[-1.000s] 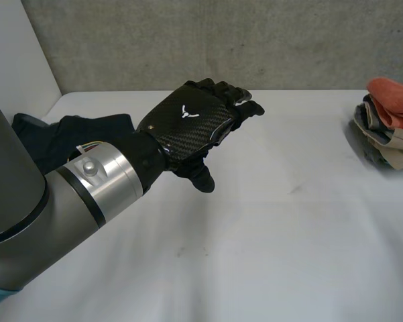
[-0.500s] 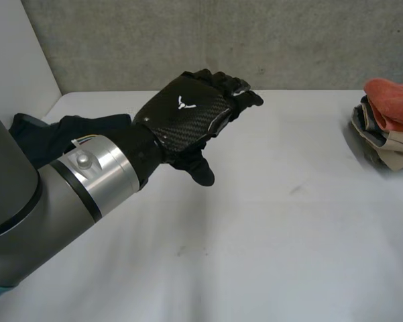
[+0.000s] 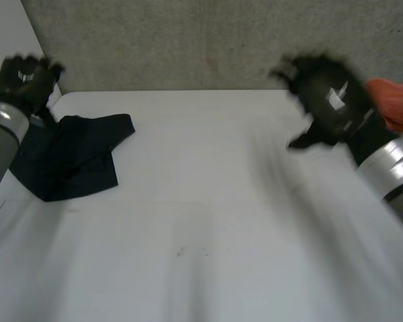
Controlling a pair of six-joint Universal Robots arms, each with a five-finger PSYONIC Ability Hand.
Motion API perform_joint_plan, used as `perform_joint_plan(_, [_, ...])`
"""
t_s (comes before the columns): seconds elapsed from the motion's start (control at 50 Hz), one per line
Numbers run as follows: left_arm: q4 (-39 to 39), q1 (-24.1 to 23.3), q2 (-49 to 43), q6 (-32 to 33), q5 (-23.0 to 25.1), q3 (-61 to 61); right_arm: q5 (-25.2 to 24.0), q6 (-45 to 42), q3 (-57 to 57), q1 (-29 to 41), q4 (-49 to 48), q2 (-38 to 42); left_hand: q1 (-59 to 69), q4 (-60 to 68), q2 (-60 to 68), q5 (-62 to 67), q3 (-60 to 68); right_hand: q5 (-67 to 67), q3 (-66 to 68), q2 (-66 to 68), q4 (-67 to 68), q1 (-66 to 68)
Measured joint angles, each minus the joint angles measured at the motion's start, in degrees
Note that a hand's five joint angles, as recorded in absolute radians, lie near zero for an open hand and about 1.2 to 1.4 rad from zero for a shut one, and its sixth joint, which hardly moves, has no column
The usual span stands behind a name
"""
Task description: Fold the laundry.
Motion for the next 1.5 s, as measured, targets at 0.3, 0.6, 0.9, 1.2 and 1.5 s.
perform_joint_plan(0.3, [-0.08,7.82,-23.93,14.94,8.02,10.56,9.37,-12.38,3.23,4.46,8.19,15.33,0.37,0.98,0.79,1.08,0.34,0.0,0.0,0.0,0.0,0.0])
perform_joint_plan(0.6, [0.12,6.88,-31.03,11.39,10.26,17.7,9.89,-12.18,4.05,4.0,7.95,15.66,34.64,36.91,37.33,34.17,36.89,0.0,0.0,0.0,0.0,0.0])
perform_joint_plan(0.9, [5.4,-6.54,-15.17,7.32,8.92,5.92,12.03,-11.79,3.45,2.97,7.69,14.96,51.03,55.69,55.2,53.6,53.19,0.0,0.0,0.0,0.0,0.0])
perform_joint_plan(1.2, [9.54,-31.64,1.24,3.61,31.02,-17.32,18.88,-11.28,0.06,-3.36,8.27,12.95,16.04,21.49,21.08,21.01,20.76,0.0,0.0,0.0,0.0,0.0])
perform_joint_plan(1.5, [7.35,-30.5,10.74,0.79,11.36,-19.47,13.37,-10.79,-3.2,-2.76,11.42,12.45,1.98,2.53,2.36,1.76,2.19,0.0,0.0,0.0,0.0,0.0])
